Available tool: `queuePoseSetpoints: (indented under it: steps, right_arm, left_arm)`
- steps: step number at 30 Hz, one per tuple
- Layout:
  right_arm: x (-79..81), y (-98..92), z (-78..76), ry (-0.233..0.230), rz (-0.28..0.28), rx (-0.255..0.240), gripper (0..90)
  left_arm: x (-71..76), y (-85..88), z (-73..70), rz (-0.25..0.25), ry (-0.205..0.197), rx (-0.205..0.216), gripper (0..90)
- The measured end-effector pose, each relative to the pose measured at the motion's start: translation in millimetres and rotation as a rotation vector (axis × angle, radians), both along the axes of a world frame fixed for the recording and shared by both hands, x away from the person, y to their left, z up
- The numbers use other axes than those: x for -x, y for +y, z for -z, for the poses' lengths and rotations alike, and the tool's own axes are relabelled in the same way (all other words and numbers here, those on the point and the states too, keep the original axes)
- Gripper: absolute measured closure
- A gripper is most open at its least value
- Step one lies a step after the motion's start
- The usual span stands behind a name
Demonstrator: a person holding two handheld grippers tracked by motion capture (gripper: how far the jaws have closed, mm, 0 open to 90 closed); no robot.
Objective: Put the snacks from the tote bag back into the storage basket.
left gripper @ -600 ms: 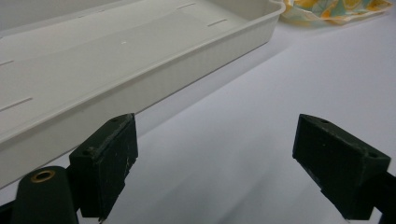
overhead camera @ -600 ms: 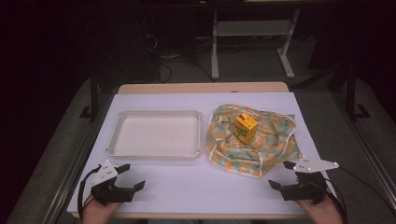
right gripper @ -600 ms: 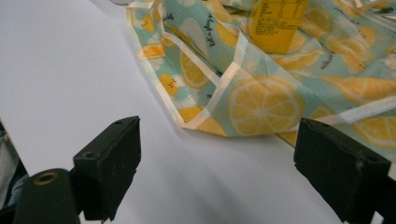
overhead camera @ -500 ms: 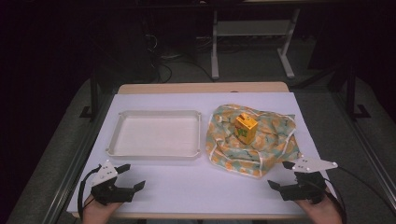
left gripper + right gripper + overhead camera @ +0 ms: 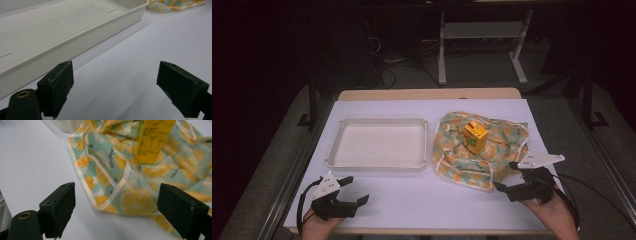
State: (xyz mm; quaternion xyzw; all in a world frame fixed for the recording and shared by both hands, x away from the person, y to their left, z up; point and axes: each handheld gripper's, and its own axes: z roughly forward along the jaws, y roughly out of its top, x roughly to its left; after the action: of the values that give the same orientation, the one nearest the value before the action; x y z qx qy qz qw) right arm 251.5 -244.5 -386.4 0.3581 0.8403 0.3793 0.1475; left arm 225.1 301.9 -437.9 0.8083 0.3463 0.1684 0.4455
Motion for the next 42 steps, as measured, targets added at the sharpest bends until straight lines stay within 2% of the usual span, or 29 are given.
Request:
queuePoseSetpoints:
  steps: [4,6,8,10,14,17,18,20,35,42]
  right_arm:
    - [-12.9,4.3,-12.4,-0.003,-0.009,0.026,14.3]
    - [-19.0,5.3,-16.6,0.001,-0.013,0.019,14.5]
    - [-20.9,6.0,-18.0,0.003,-0.010,0.018,14.4]
    - [-26.8,7.2,-20.8,0.008,-0.016,0.017,14.4]
    - [-40.5,13.7,-29.3,-0.011,-0.025,0.047,14.5]
    - [-45.5,16.8,-33.2,-0.007,-0.033,0.047,14.5]
    - [-51.5,21.4,-35.5,-0.002,-0.043,0.058,14.5]
    - [-57.7,26.1,-37.1,0.000,-0.051,0.075,14.5]
    - [-102.9,41.2,-43.0,0.055,-0.061,0.078,14.7]
    - [-124.7,52.0,-46.8,0.078,-0.054,0.111,14.7]
  left_arm:
    - [-0.1,0.8,0.4,-0.005,0.002,0.004,13.8]
    - [-0.1,0.9,0.5,-0.004,0.000,0.002,13.8]
    - [0.2,0.4,0.7,-0.008,-0.002,0.013,13.8]
    - [0.4,1.1,-0.2,-0.003,-0.006,0.004,13.8]
    - [0.4,0.9,0.0,-0.004,-0.006,0.008,13.8]
    - [0.3,0.6,-0.1,-0.001,-0.011,0.005,13.8]
    - [0.1,0.3,-0.4,0.004,-0.015,0.004,13.8]
    - [0.1,0.2,-0.6,0.008,-0.015,0.001,13.8]
    - [-2.2,-0.2,0.9,0.012,-0.008,0.006,13.8]
    - [-2.0,1.4,0.2,0.007,-0.008,0.017,13.8]
